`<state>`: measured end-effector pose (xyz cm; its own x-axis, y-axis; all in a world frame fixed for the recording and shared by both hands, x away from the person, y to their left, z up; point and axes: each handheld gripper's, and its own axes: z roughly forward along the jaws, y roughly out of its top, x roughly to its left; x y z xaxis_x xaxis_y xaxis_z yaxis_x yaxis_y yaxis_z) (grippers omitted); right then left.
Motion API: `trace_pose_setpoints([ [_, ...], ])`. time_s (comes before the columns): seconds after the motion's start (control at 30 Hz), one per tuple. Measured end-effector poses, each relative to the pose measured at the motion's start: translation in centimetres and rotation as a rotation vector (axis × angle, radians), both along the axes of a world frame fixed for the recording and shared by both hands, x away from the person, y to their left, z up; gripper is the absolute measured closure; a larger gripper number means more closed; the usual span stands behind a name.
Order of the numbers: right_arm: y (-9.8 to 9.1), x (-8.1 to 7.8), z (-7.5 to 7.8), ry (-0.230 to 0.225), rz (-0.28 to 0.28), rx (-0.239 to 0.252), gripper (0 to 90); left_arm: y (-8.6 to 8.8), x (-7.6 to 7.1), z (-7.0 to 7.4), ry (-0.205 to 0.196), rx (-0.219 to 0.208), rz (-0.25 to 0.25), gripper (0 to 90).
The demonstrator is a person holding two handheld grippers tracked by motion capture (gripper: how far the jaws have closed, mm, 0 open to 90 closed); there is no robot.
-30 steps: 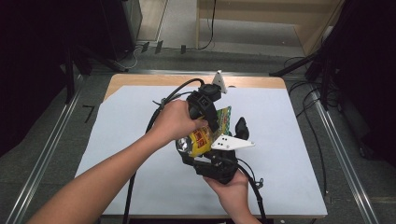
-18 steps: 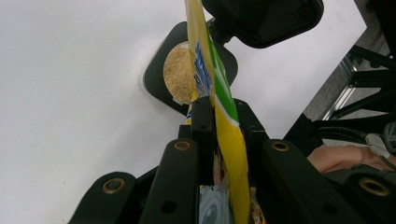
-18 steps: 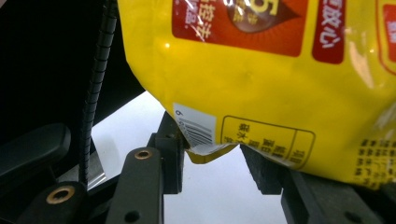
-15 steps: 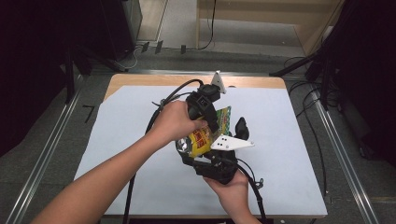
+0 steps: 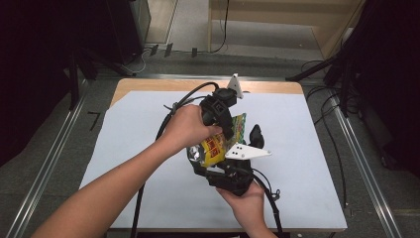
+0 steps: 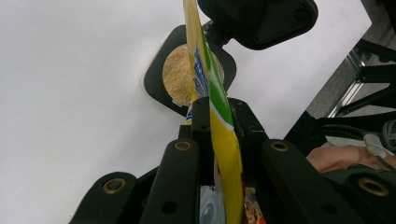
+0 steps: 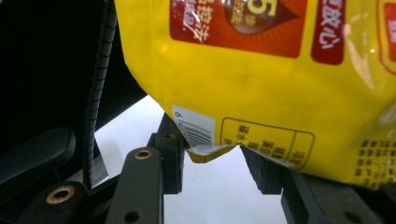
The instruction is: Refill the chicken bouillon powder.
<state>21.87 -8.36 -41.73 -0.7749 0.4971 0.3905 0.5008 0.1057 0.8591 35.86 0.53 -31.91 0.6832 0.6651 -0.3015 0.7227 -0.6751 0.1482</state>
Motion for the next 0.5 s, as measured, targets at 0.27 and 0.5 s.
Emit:
trace_pose_setpoints([
  [0.27, -0.16, 0.04, 0.11, 0.007, -0.007, 0.010, 62.9, -0.09, -0.02, 0.05, -0.006, -0.015, 0.005, 82.7],
  [0.5, -0.50, 0.12, 0.23, 0.003, -0.013, 0.009, 62.9, -0.15, -0.02, 0.26, -0.009, -0.025, -0.003, 82.2],
])
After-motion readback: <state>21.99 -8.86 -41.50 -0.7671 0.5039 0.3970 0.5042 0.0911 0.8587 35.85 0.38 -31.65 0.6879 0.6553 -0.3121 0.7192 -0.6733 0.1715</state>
